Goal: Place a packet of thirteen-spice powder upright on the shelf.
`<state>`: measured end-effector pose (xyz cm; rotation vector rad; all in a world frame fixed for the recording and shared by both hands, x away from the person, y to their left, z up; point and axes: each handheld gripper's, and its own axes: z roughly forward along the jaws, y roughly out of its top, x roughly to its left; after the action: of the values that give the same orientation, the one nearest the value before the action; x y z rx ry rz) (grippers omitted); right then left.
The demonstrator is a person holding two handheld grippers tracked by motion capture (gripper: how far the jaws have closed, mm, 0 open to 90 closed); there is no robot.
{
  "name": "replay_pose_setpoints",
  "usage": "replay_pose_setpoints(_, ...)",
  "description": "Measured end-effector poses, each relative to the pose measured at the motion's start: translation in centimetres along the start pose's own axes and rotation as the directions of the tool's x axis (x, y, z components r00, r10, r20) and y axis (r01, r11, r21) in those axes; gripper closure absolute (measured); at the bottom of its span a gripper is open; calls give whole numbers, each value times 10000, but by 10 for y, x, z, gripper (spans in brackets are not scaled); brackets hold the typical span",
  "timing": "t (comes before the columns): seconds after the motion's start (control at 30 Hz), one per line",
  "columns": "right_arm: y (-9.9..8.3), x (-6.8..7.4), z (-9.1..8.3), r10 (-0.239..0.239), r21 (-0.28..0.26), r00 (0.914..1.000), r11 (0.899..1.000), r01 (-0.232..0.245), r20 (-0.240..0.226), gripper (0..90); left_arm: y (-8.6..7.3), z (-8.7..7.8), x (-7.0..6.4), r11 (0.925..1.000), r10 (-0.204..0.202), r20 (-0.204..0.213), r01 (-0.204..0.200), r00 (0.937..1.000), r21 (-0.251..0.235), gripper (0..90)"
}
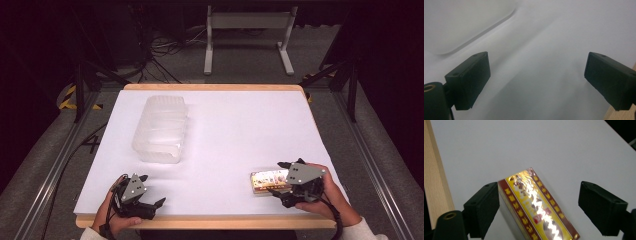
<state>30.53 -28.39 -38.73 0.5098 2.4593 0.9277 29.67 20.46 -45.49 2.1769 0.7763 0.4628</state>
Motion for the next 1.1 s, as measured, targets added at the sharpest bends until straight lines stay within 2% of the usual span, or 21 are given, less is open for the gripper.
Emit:
replay_pose_setpoints(0.1, -8, -8, -2, 336, 197, 9994, 9992, -337, 80, 225, 1, 0, -2, 9999, 108, 28, -108, 9999, -20, 72)
replay_pose_setpoints(0.23, -11, -11, 1, 392, 704, 9989, 9968, -372, -262, 205, 0, -2, -2, 9999, 131, 19, -130, 9999, -104, 72)
replay_pose_setpoints(0.33, -7, -10, 10, 73, 1168, 9989, 9932, -17, -468, 204, 0, -1, -2, 9999, 151, 80, -151, 9999, -40, 72)
replay_pose_setpoints(0.4, -3, -13, 17, 59, 1241, 9970, 9923, 37, -772, 203, 0, 0, -2, 9999, 151, 88, -151, 9998, -49, 72)
replay_pose_setpoints(0.47, 2, -16, 26, -133, 1438, 9939, 9892, 291, -1095, 204, -1, 0, -1, 9999, 139, 95, -139, 9999, -23, 73)
replay_pose_setpoints(0.5, 2, -16, 26, -133, 1438, 9939, 9892, 291, -1095, 204, -1, 0, -1, 9999, 139, 95, -139, 9999, -23, 72)
replay_pose_setpoints(0.67, 14, -14, 53, -630, 1871, 9796, 9773, 993, -1910, 195, -1, -1, -2, 9999, 137, 73, -137, 9999, -8, 73)
replay_pose_setpoints(0.73, 19, -11, 60, -889, 2037, 9705, 9695, 1359, -2241, 196, -1, 0, -2, 9999, 160, 63, -160, 9999, 26, 72)
replay_pose_setpoints(0.9, 26, -7, 70, -1083, 2064, 9590, 9644, 1653, -2619, 202, -1, 0, -2, 9998, 155, 117, -156, 9998, 78, 73)
replay_pose_setpoints(0.97, 29, -5, 75, -1205, 2168, 9550, 9590, 1826, -2712, 209, -1, 0, -2, 9998, 183, 113, -184, 9998, 90, 72)
replay_pose_setpoints(1.03, 30, -3, 80, -1338, 2190, 9472, 9545, 2022, -2914, 224, -1, 0, -2, 9998, 185, 120, -186, 9998, 90, 72)
replay_pose_setpoints(1.1, 31, -3, 83, -1348, 2316, 9478, 9508, 2059, -2889, 235, -2, 1, -1, 9998, 166, 129, -167, 9998, 92, 72)
